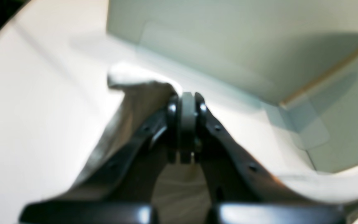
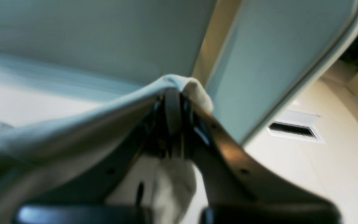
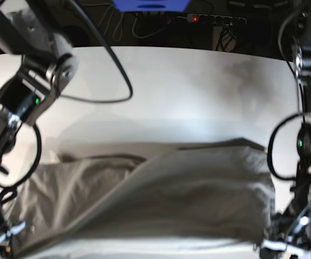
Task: Layout the t-shirt on the table in an organized manner, then fold the t-shirt properly
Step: 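Lower the shirt flat onto the table with both grippers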
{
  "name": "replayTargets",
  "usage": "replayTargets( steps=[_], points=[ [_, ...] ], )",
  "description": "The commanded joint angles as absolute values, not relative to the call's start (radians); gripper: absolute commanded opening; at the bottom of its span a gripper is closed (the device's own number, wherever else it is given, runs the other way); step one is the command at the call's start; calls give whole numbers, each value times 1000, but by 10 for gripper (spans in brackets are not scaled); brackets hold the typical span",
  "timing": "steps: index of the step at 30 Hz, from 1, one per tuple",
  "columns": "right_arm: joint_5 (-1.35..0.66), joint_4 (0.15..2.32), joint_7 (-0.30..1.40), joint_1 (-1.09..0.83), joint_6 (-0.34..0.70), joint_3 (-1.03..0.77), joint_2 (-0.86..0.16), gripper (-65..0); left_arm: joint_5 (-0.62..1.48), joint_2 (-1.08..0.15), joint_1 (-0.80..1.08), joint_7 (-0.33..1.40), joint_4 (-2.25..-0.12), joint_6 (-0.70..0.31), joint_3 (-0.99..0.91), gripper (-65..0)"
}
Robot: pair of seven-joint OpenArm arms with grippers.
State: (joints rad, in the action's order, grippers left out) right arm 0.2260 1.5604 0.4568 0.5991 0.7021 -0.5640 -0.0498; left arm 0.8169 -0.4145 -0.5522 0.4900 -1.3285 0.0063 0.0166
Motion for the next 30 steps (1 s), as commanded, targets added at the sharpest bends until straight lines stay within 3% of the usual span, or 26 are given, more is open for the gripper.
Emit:
replayTargets(
  steps=[1, 10, 16, 21, 25, 30],
  points=[
    [231, 1543, 420, 680, 698, -559, -62, -650, 816, -421, -638, 456, -1313, 4, 31, -650],
    [278, 1363, 420, 1020, 698, -461, -186, -650, 806, -291, -1081, 447, -1000, -2, 102, -650],
    [277, 1366, 426, 1135, 698, -398, -223, -650, 806, -242, -1210, 446, -969, -2, 101, -650],
    [277, 1419, 429, 1092, 698, -403, -222, -650, 808, -245, -1173, 446, -1017, -2, 94, -650],
    [277, 1535, 429, 938, 698, -404, -214, -650, 814, -300, -1041, 446, -1121, -2, 93, -650],
    [242, 1704, 429, 685, 698, -464, -134, -650, 816, -341, -806, 446, -1276, -2, 71, -650]
  ],
)
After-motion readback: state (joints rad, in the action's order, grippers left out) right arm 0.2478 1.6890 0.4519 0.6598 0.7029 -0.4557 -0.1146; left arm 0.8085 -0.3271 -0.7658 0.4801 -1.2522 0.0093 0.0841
